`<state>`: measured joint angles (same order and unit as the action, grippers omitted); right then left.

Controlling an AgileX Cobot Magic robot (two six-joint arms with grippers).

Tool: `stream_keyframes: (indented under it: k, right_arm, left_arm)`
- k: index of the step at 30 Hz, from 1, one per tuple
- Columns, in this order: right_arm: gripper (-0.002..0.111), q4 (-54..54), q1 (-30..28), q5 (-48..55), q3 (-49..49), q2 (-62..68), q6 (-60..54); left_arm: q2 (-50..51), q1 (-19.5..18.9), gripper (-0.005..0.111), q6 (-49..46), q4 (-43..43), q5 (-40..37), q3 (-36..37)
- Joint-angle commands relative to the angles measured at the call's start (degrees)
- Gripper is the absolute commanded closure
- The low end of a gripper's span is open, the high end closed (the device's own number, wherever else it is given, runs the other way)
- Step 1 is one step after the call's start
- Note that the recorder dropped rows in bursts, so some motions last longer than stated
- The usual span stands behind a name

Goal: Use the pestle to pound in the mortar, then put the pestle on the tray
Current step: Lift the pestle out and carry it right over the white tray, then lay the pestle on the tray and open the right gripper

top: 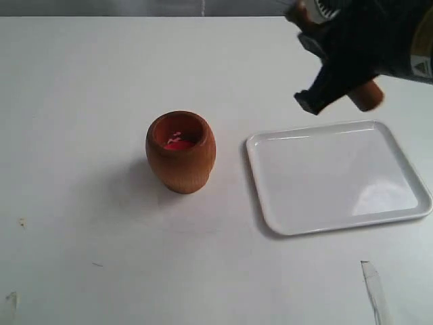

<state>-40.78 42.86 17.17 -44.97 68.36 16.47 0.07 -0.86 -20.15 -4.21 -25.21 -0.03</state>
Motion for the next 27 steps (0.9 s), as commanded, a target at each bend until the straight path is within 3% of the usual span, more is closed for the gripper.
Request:
stream_keyframes:
  k: [1,4,9,19,25,27]
  right_arm:
    - [0.108,25.39,-0.14,25.18,-2.92,2.73,-24.21]
    - [0.108,37.37,-0.81,33.74,-5.77,7.48,-32.46]
    - [0.108,37.49,-1.47,34.01,-8.15,15.56,-33.08]
    - [0.108,34.87,-5.66,19.27,-8.68,31.19,-38.53]
    - [0.108,34.27,-5.66,18.22,-8.81,31.91,-40.02]
    - [0.102,34.27,-5.66,18.76,-8.81,31.91,-40.02]
  left_arm:
    - [-0.07,0.44,0.107,0.47,0.42,0.17,0.03]
    - [-0.07,0.44,0.107,0.47,0.42,0.17,0.03]
    - [-0.07,0.44,0.107,0.47,0.42,0.17,0.03]
    - [-0.07,0.44,0.107,0.47,0.42,0.17,0.03]
    - [-0.07,0.44,0.107,0.47,0.42,0.17,0.03]
    - [-0.07,0.44,0.107,0.47,0.42,0.17,0.03]
